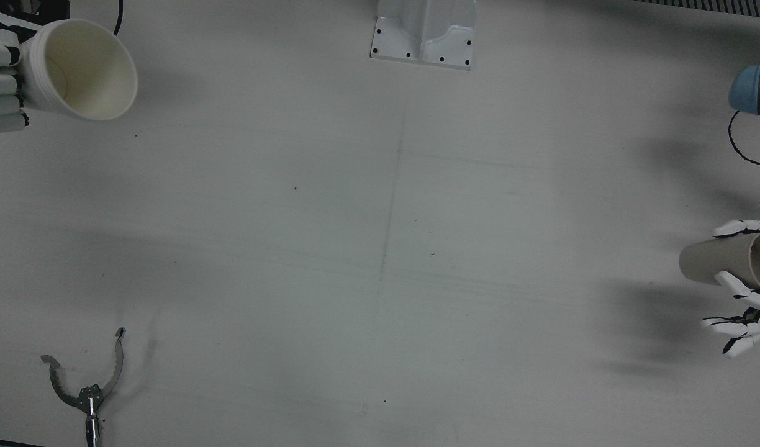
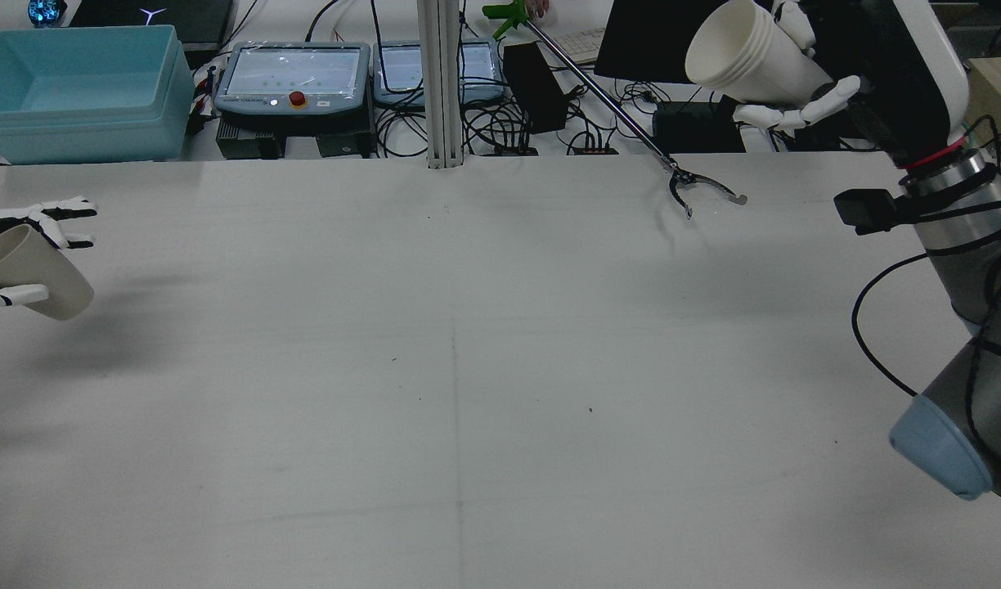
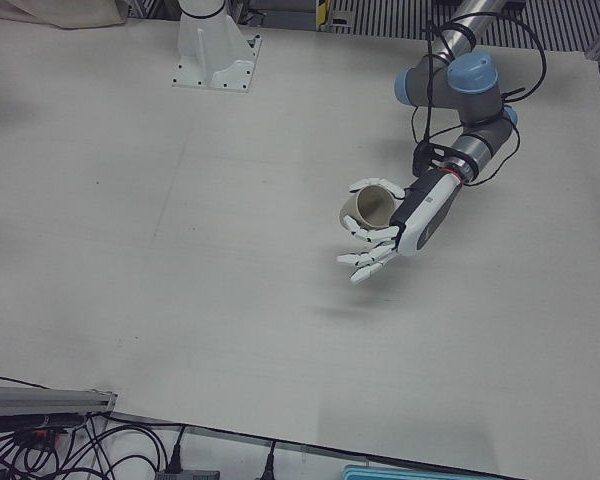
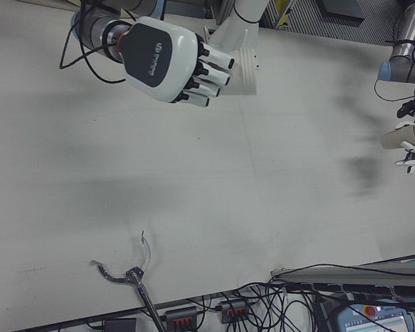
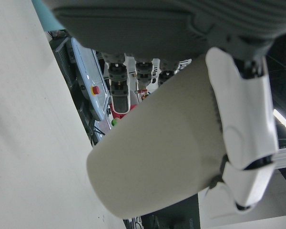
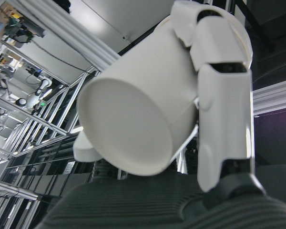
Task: Pour water
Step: 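Raise the right-hand cup high while moving the left-hand cup toward center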
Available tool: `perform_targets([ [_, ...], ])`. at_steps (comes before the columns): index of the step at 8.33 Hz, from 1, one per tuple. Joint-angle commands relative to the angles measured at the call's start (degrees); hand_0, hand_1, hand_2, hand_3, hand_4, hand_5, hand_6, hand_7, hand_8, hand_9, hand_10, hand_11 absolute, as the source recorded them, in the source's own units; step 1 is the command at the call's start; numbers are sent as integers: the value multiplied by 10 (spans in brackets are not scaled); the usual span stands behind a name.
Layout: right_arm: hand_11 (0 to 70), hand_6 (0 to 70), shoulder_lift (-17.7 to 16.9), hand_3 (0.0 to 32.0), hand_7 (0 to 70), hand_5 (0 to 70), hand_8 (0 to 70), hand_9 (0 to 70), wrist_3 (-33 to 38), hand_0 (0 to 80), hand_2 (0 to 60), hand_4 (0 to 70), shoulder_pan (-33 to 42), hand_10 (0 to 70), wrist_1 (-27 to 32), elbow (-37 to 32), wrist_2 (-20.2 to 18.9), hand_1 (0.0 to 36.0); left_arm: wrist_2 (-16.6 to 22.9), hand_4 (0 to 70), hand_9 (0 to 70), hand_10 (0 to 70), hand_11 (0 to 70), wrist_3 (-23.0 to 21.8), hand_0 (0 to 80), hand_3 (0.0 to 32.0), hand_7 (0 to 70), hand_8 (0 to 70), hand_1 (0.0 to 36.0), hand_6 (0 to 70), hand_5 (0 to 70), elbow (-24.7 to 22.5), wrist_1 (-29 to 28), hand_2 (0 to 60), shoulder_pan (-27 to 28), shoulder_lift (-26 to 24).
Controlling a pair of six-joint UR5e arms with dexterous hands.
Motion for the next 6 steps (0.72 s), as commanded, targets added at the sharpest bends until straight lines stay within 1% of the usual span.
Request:
perform_targets([
  [1, 700, 700, 56, 0, 700, 654, 700, 700, -29, 795, 600, 485, -67, 700, 44, 40, 55, 360, 5, 700, 109, 169, 251, 1, 551, 0, 199, 83, 287, 222, 700, -12, 52, 600, 42, -63],
  [2, 700, 700, 60, 0, 700, 671, 700, 700, -57, 797, 600, 534, -74, 700, 44, 63, 74, 360, 5, 700, 112, 169, 250, 2, 548, 0, 204, 85, 288, 225, 700, -12, 68, 600, 74, -85],
  [3, 700, 700, 71, 0, 700, 663, 700, 700, -75, 793, 600, 517, -74, 700, 44, 78, 91, 360, 4, 700, 115, 166, 246, 11, 547, 0, 207, 87, 290, 228, 700, -21, 86, 600, 94, -106],
  [4, 700, 700, 80, 0, 700, 661, 700, 700, -95, 786, 600, 513, -74, 700, 43, 86, 104, 360, 5, 700, 117, 166, 246, 44, 548, 0, 208, 89, 288, 230, 700, -46, 104, 600, 104, -123],
  [5, 700, 700, 80, 0, 700, 679, 700, 700, -105, 800, 600, 548, -74, 700, 41, 91, 107, 360, 5, 700, 119, 167, 247, 77, 553, 0, 210, 91, 290, 233, 700, -89, 136, 600, 117, -135],
  [6, 700, 700, 79, 0, 700, 700, 700, 700, -108, 800, 600, 608, -61, 700, 34, 91, 113, 360, 6, 700, 120, 165, 246, 120, 555, 0, 215, 92, 295, 236, 700, -132, 161, 600, 120, -138],
])
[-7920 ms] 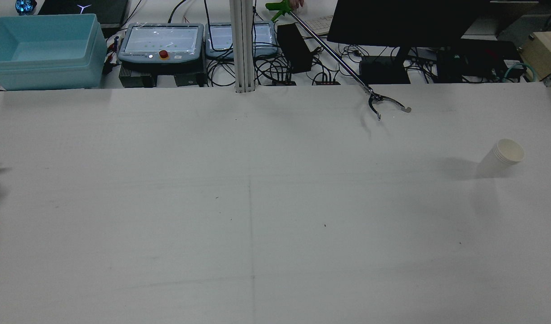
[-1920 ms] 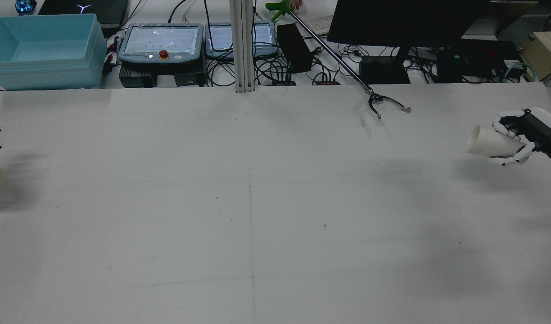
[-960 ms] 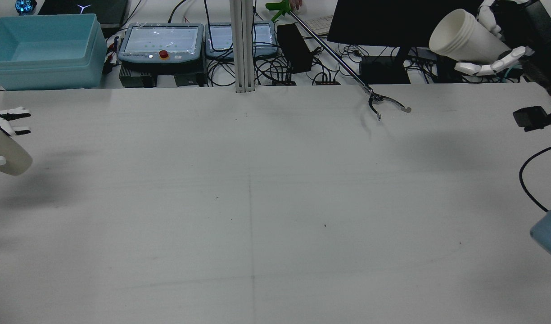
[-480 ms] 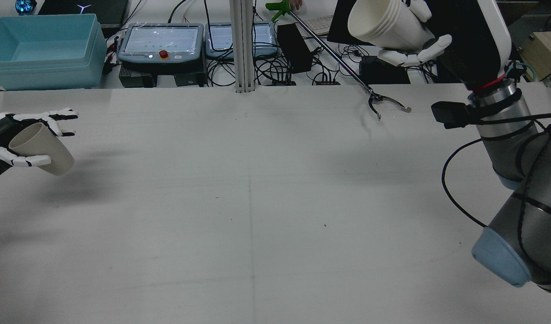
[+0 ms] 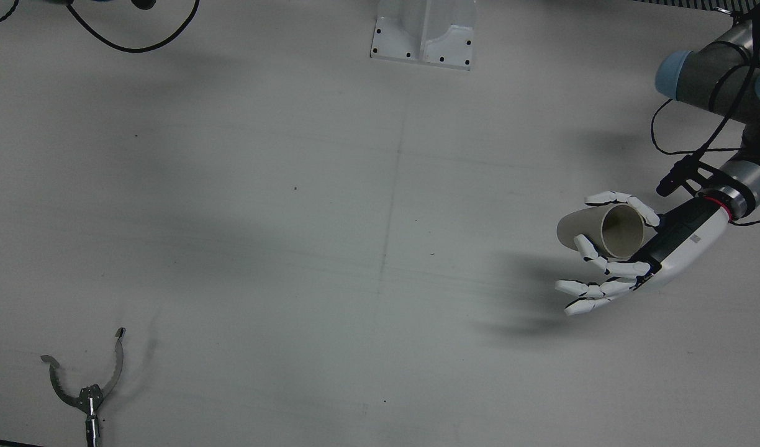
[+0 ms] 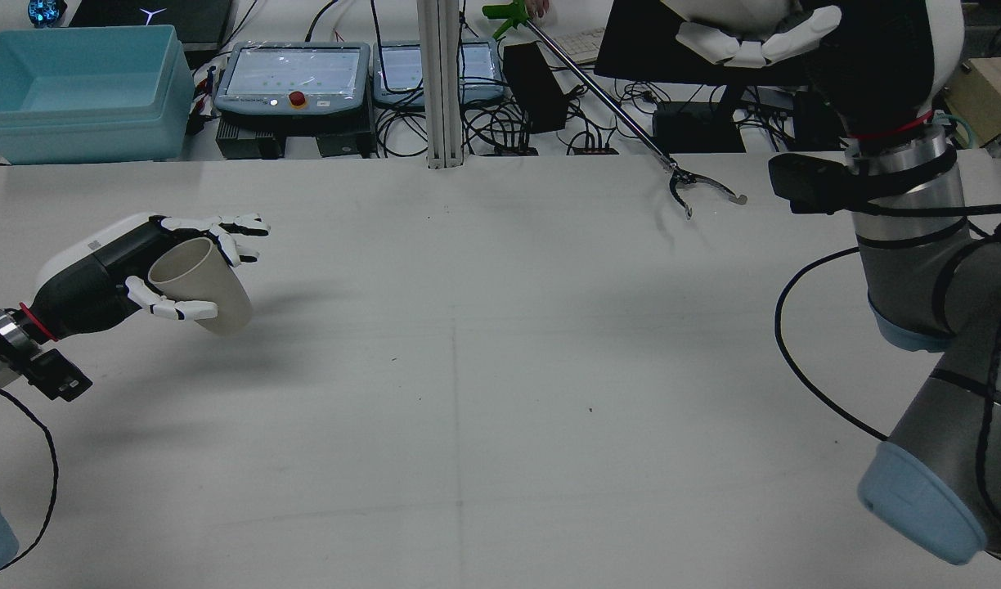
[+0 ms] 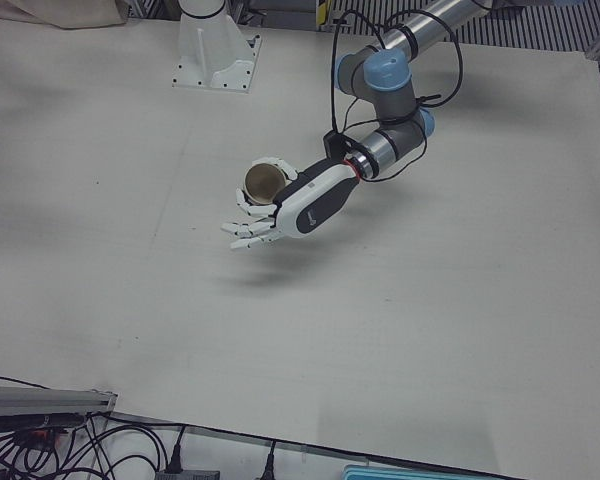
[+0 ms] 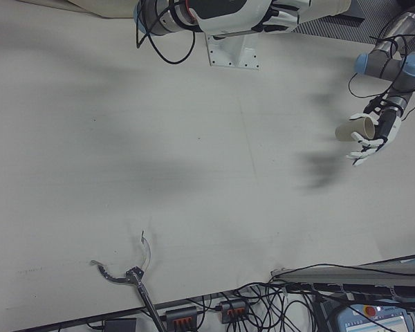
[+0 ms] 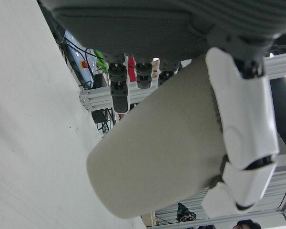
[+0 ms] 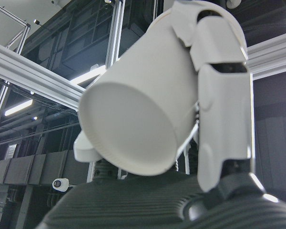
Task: Pour water
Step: 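Raise the right-hand cup high while moving the left-hand cup toward center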
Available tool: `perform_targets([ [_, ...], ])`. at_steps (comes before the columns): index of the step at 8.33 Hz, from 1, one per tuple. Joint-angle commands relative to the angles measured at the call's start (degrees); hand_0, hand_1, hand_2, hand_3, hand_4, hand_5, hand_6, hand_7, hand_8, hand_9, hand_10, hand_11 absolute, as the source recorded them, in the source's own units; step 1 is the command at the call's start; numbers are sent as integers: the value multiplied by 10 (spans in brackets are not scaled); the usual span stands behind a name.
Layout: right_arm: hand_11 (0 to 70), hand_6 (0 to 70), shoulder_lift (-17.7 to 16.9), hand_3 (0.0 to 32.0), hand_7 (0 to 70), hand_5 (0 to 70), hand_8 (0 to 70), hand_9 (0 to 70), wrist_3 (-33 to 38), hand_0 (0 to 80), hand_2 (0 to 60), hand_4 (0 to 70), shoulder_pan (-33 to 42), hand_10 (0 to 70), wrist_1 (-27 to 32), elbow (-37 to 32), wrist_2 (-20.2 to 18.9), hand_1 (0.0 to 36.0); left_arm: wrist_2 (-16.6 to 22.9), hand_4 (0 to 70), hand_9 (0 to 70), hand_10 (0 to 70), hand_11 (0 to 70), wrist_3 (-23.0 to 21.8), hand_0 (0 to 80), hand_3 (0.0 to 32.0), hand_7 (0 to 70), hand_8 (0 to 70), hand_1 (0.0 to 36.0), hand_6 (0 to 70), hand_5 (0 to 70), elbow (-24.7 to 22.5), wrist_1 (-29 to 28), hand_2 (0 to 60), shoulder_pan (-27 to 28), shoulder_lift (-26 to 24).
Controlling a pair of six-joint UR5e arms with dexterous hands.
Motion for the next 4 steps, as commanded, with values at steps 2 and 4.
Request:
perform_targets([
  [2, 700, 700, 17, 0, 700, 700, 700, 700, -22, 800, 600, 700, 33, 700, -67, 18, 16, 360, 61, 700, 123, 166, 248, 185, 571, 0, 219, 92, 307, 230, 700, -170, 192, 600, 25, -79],
  [4, 700, 700, 114, 0, 700, 700, 700, 700, -23, 800, 600, 700, 31, 700, -246, 33, 0, 360, 81, 700, 125, 164, 247, 237, 599, 0, 215, 93, 340, 218, 700, -171, 252, 600, 32, -146],
])
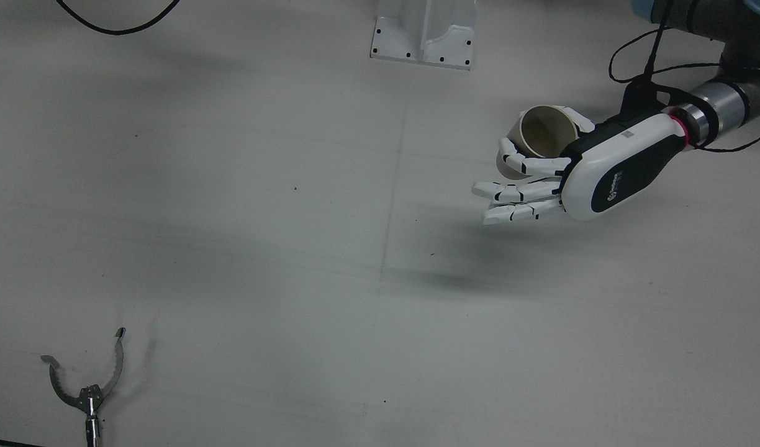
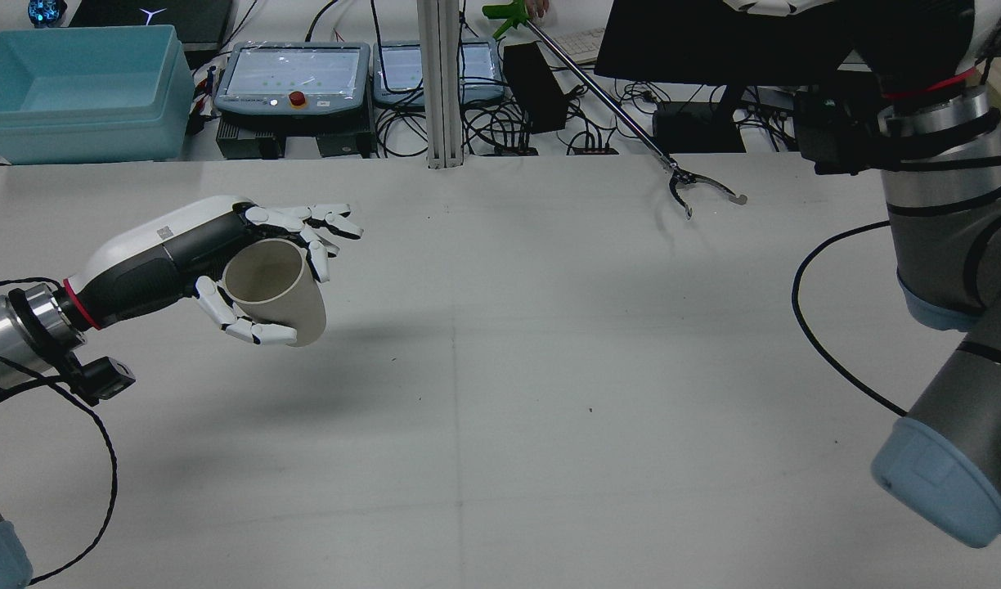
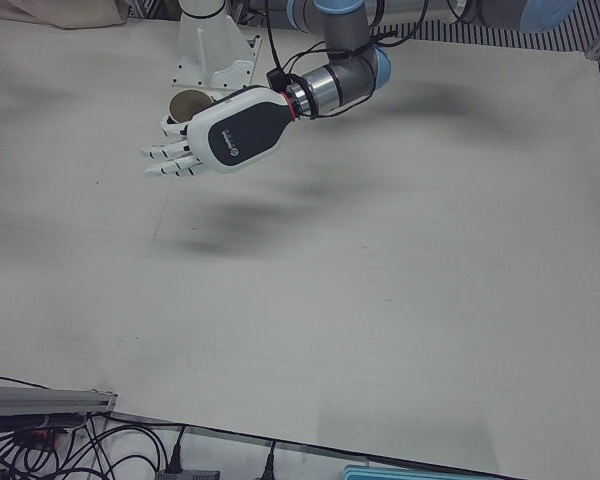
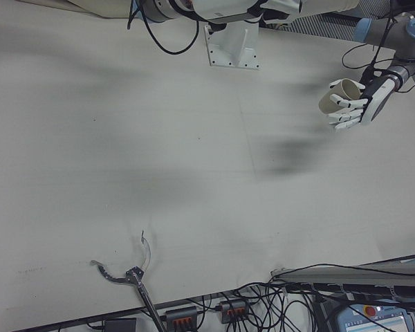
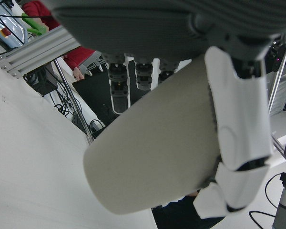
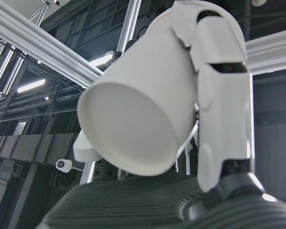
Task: Pour water
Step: 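Raise the right-hand cup high while moving the left-hand cup toward center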
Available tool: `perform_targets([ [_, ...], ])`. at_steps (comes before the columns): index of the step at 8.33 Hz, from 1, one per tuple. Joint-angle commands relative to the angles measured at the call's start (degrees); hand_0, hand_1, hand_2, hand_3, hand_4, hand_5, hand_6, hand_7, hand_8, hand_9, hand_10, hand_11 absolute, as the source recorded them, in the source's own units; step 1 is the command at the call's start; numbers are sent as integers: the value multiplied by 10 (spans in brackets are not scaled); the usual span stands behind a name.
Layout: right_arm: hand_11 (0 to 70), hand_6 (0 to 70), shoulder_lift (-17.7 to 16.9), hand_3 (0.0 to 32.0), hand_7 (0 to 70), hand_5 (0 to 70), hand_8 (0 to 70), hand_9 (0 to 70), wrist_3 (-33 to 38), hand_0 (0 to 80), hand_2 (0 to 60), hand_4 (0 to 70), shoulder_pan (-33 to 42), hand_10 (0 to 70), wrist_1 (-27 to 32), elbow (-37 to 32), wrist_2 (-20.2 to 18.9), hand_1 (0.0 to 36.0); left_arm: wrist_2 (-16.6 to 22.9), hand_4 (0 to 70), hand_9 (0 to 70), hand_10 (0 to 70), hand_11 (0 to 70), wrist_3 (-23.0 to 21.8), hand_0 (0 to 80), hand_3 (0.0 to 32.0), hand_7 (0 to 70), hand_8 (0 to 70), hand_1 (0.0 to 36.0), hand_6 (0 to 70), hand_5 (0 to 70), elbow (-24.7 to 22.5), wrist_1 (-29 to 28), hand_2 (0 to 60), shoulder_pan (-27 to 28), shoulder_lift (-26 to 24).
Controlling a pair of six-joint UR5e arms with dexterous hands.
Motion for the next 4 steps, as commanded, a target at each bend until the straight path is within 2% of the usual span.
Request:
perform_targets([
  [1, 700, 700, 125, 0, 700, 700, 700, 700, -2, 800, 600, 700, -1, 700, -202, 3, -29, 360, 25, 700, 125, 162, 245, 67, 597, 0, 213, 91, 334, 209, 700, -16, 70, 600, 14, -71],
  [2, 700, 700, 141, 0, 700, 700, 700, 700, -2, 800, 600, 700, -17, 700, -233, 1, -31, 360, 25, 700, 126, 162, 244, 70, 592, 0, 212, 92, 331, 209, 700, -14, 70, 600, 15, -78],
  [4, 700, 700, 143, 0, 700, 700, 700, 700, -4, 800, 600, 700, -90, 700, -258, -8, -32, 360, 24, 700, 125, 161, 242, 70, 584, 0, 210, 91, 331, 209, 700, -11, 78, 600, 12, -106],
])
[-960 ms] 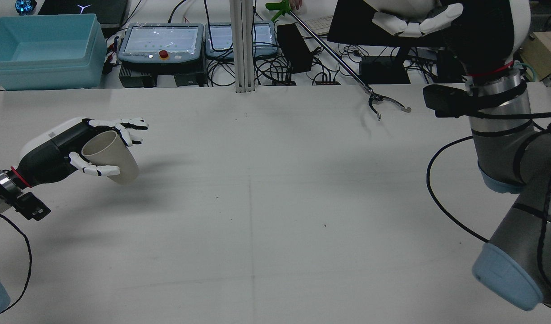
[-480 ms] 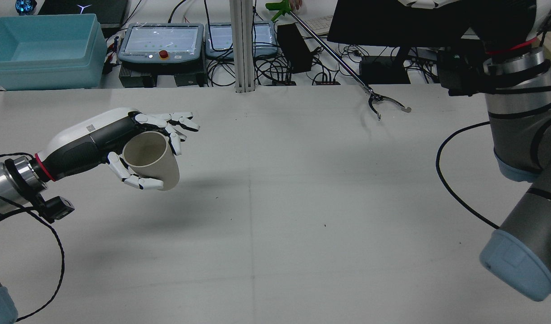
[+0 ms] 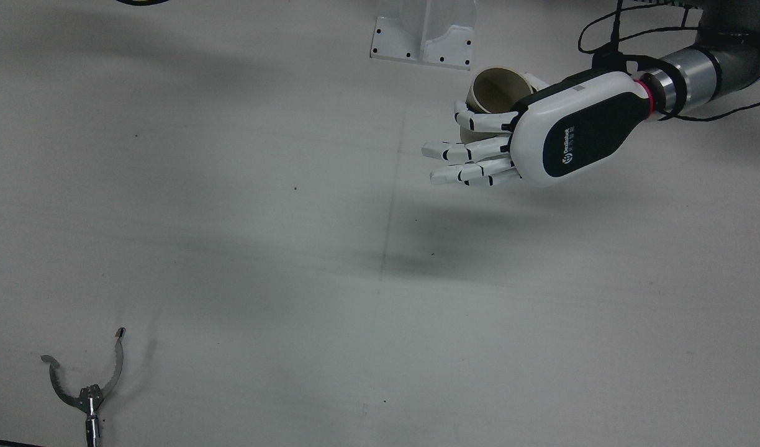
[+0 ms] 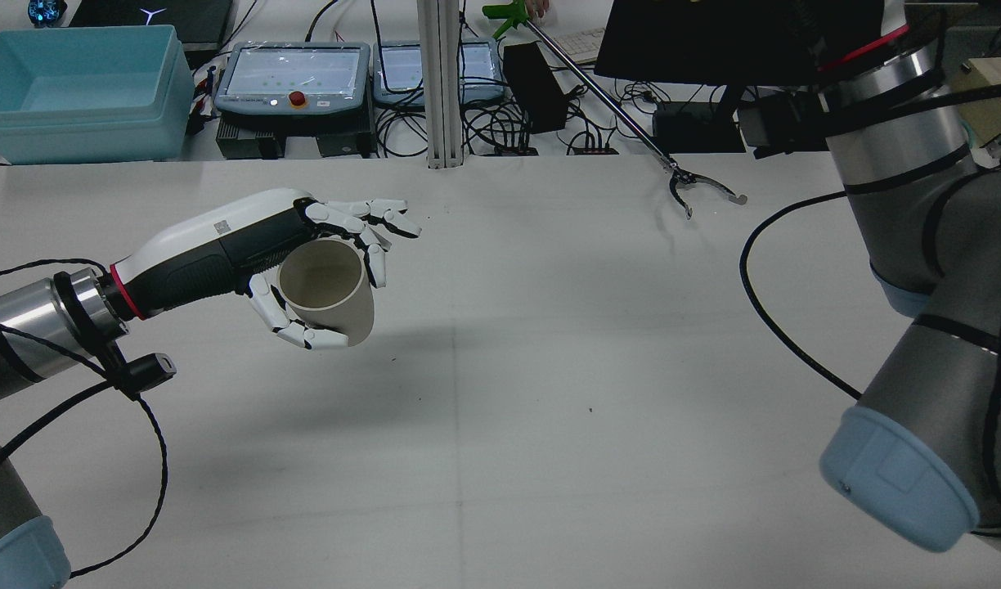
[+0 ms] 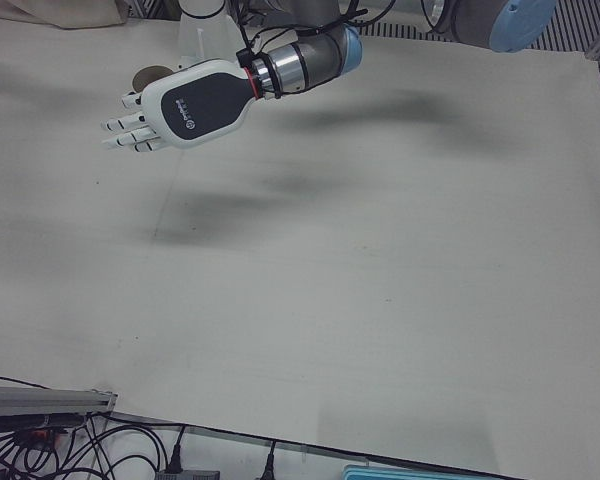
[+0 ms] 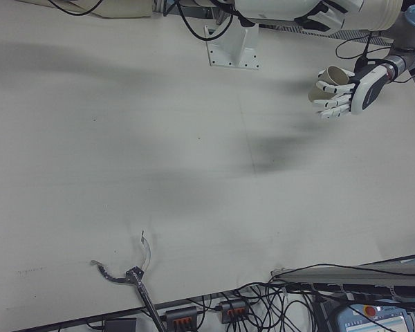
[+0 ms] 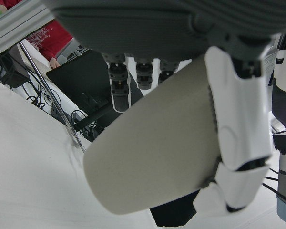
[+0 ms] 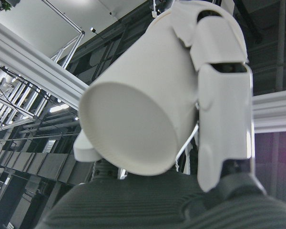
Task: Pour water
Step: 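Tilt the right-hand cup over the left-hand cup to pour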
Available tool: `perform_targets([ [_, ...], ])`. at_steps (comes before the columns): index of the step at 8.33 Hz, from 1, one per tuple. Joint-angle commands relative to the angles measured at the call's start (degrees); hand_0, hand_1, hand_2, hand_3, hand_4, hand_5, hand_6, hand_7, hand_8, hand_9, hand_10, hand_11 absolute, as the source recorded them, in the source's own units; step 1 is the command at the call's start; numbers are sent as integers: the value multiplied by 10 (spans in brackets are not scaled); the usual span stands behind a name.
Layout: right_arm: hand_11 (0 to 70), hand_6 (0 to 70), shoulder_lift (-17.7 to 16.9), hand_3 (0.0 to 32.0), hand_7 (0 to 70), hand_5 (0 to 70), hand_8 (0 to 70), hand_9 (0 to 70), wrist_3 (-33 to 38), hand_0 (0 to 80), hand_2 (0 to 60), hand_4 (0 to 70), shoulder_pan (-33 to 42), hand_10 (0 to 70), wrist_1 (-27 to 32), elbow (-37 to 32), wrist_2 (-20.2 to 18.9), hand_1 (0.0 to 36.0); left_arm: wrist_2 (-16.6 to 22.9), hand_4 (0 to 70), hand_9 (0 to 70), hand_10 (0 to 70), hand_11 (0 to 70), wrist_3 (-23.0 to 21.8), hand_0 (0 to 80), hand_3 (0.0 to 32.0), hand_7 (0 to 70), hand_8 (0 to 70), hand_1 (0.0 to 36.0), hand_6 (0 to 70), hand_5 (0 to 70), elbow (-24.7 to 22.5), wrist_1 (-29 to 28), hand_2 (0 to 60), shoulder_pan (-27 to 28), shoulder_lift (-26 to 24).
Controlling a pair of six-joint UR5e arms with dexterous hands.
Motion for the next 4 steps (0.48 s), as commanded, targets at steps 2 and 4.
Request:
perform_targets([
  [2, 700, 700, 19, 0, 700, 700, 694, 700, -56, 800, 600, 700, -144, 700, -43, -17, -3, 360, 0, 700, 124, 159, 239, 0, 583, 0, 211, 91, 331, 211, 700, 11, 43, 600, -5, -76],
  [4, 700, 700, 60, 0, 700, 700, 682, 700, -111, 800, 600, 700, -215, 694, -41, -52, 3, 360, -1, 700, 125, 158, 237, 3, 575, 0, 213, 91, 329, 215, 700, 29, 54, 600, -6, -120],
])
